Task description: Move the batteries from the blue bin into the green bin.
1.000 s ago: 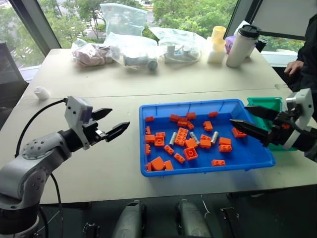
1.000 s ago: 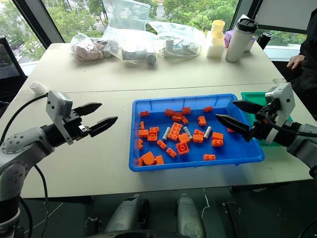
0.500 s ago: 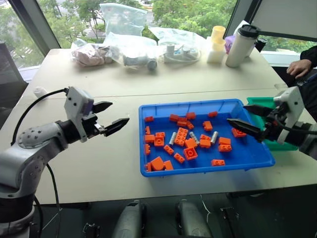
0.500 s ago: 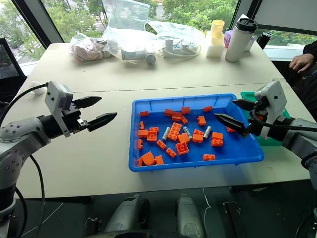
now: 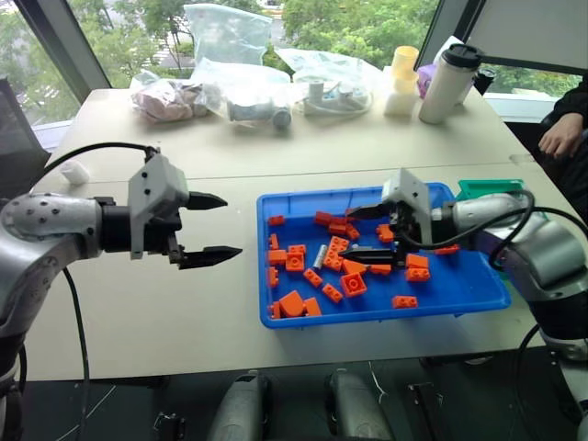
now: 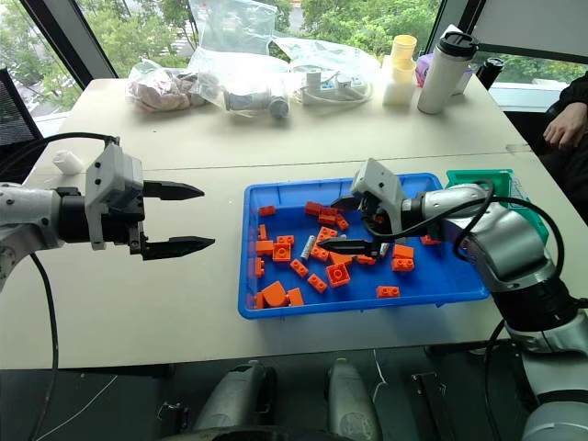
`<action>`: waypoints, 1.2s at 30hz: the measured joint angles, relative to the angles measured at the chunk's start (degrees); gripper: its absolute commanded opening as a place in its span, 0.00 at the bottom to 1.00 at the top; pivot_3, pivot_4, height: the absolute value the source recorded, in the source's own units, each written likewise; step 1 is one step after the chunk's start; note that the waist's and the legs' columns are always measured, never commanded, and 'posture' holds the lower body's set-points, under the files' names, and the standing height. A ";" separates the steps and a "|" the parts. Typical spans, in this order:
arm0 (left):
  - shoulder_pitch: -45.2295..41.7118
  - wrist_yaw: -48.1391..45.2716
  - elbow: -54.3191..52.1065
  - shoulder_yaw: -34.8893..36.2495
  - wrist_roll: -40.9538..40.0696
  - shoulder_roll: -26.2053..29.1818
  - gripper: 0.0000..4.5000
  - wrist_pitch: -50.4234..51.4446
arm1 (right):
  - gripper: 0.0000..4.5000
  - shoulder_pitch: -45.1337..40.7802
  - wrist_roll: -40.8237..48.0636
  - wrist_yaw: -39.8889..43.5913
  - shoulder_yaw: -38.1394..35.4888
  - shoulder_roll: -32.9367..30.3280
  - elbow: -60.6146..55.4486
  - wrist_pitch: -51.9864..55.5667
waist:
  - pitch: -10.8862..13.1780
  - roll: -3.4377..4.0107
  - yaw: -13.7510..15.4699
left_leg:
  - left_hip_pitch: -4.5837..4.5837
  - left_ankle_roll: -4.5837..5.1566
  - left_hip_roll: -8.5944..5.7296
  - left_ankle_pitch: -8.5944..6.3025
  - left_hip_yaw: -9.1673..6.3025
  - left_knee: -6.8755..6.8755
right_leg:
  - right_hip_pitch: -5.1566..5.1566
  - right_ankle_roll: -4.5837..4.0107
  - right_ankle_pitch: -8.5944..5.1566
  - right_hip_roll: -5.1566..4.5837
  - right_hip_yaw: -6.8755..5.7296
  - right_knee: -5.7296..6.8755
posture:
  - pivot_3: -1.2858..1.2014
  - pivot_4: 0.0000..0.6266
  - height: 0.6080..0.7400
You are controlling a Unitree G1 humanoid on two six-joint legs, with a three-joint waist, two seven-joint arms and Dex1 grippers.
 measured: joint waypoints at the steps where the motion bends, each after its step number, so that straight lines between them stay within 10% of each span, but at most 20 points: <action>1: 0.32 0.32 -0.67 0.02 -0.41 -0.10 1.00 0.50 | 0.99 -0.97 -1.36 0.53 1.52 1.11 1.06 -0.20 | 0.00 0.00 -0.07 | -0.03 0.00 0.00 0.00 0.01 0.02 | -0.05 0.00 0.00 0.00 0.01 0.04 | 0.52 0.24 1.00; 19: 4.63 6.11 -4.90 0.91 -1.93 -2.43 1.00 1.53 | 0.99 -5.40 -15.07 0.69 9.07 11.06 10.96 0.79 | 0.00 0.00 -0.08 | -0.04 -0.05 0.00 0.02 -0.02 0.02 | -0.11 -0.01 0.01 0.00 0.00 0.13 | 0.52 0.24 1.00; 25: 5.45 6.50 -4.89 0.91 -0.86 -2.77 1.00 0.34 | 0.49 -5.97 -18.38 0.58 9.83 11.72 11.98 0.60 | -0.01 0.00 -0.11 | -0.03 -0.05 -0.01 0.03 -0.03 0.03 | -0.10 -0.01 0.01 0.00 -0.01 0.13 | 0.52 0.24 1.00; 36: 5.51 6.72 -4.50 0.77 0.32 -4.13 1.00 -0.92 | 0.49 -5.93 -16.76 0.09 6.48 13.31 10.33 3.70 | 0.00 0.01 -0.10 | -0.03 -0.05 -0.01 0.03 -0.03 0.03 | -0.10 -0.01 0.01 0.01 -0.01 0.14 | 0.52 0.24 1.00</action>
